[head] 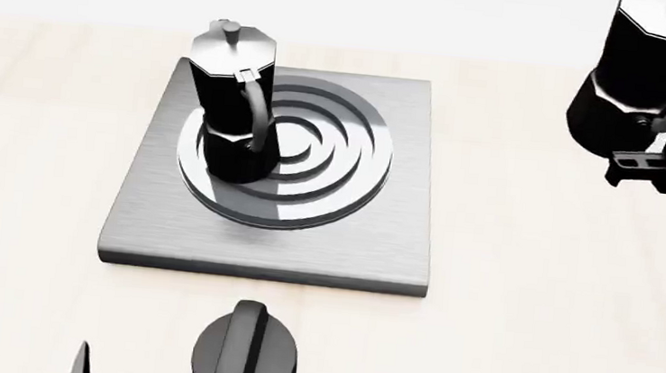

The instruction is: Put both moka pots on the stove.

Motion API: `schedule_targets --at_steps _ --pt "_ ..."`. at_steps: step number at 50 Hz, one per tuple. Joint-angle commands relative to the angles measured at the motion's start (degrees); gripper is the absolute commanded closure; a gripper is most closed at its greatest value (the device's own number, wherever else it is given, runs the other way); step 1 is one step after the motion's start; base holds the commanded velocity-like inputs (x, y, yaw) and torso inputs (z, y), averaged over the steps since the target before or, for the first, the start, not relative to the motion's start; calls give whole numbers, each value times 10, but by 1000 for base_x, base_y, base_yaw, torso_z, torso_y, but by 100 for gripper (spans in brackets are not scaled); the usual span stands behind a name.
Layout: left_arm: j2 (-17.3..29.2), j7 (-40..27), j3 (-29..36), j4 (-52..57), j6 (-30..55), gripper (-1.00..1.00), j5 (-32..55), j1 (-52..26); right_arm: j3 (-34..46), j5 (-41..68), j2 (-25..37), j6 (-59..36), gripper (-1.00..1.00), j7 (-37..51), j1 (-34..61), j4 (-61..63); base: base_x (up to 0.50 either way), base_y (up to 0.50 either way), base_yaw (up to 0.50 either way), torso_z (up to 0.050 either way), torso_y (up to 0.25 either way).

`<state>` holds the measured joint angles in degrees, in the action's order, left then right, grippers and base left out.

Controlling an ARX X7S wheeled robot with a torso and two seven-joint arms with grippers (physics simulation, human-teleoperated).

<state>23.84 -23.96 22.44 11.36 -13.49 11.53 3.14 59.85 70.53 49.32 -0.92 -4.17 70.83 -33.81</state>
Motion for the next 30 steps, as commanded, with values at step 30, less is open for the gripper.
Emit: schedule_targets --at_steps 30 --pt "11 -5 -3 12 -5 -100 8 13 17 -72 -160 -20 100 -78 97 -97 0 0 0 0 1"
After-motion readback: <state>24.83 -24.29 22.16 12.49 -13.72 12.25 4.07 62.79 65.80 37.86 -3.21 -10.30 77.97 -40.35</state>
